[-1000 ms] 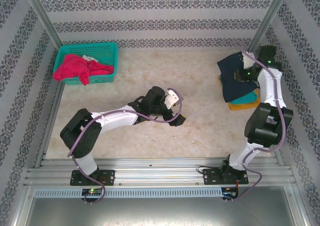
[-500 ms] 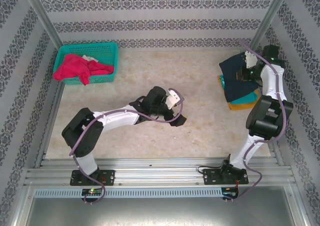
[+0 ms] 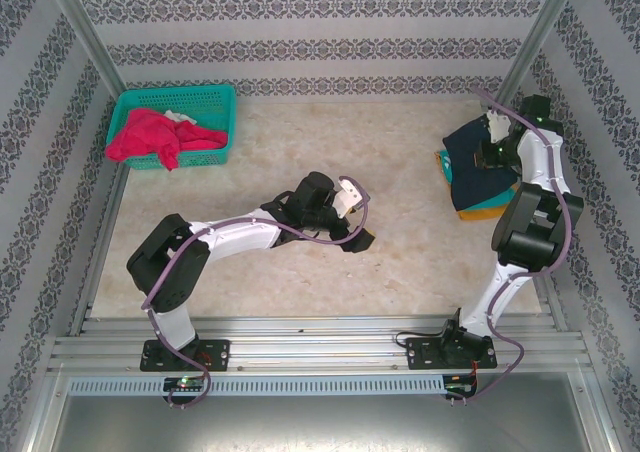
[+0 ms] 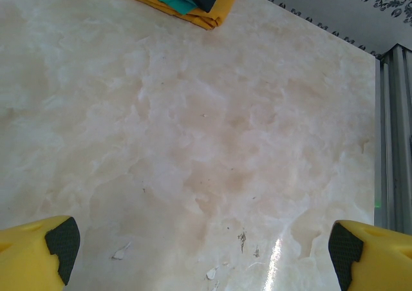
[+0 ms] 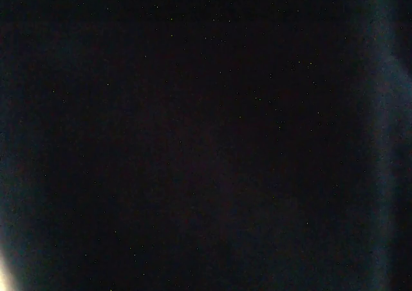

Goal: Fold and stack the t-shirts

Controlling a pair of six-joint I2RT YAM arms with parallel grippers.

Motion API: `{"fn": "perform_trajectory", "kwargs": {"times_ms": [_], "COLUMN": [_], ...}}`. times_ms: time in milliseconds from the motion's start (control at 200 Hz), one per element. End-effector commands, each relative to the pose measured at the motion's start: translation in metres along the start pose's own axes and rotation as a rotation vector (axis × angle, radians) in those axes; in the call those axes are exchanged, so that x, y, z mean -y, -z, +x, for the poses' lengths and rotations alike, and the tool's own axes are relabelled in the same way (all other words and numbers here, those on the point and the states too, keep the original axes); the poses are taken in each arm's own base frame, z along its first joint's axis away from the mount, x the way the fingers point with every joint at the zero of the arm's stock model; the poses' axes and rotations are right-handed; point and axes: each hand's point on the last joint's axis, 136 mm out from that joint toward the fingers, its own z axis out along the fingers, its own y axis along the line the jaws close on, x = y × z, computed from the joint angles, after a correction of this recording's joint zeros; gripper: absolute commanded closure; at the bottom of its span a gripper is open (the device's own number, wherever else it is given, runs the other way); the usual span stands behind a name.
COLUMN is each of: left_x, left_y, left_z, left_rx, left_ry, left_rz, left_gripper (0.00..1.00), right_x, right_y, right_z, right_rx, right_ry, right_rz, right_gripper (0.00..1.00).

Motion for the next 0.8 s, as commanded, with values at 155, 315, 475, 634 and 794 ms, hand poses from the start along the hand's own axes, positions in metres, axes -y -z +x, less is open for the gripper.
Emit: {"fn": "perform_trajectory", "kwargs": {"times_ms": [155, 315, 475, 634, 794], "left_x": [0.008, 0.009, 0.010, 0.010, 0.010], "left_y": [-0.005, -0.006, -0.004, -0.002, -0.002], "left_z": [-0.022, -0.022, -0.019, -0.018, -0.017], "left_rx": [0.070, 0.078, 0.070, 0.061, 0.058], "left_ry": [-0.026, -0.015, -0.018, -0.027, -0.028], "left_rz": [0.033, 0.039, 0.042, 0.038, 0.035], "left_gripper": [0.00, 0.00, 0.00, 0.00, 0.00], "right_x": [-0.046, -0.056, -0.050, -0.037, -0.020], "right_y": [0.048, 0.051, 0.034, 0.016, 0.002], "right_z": [-0.031, -0.030, -0.019, -0.011, -0.004], "right_rx": [0.177, 0.191, 0.128, 0.061, 0.006], "right_ry": [0.078, 0.094, 0.087, 0.095, 0.087], "right_rz": [-0.199, -0.240, -0.210, -0.148, -0.080], "right_gripper": [1.00, 1.00, 1.00, 1.00, 1.00]}}
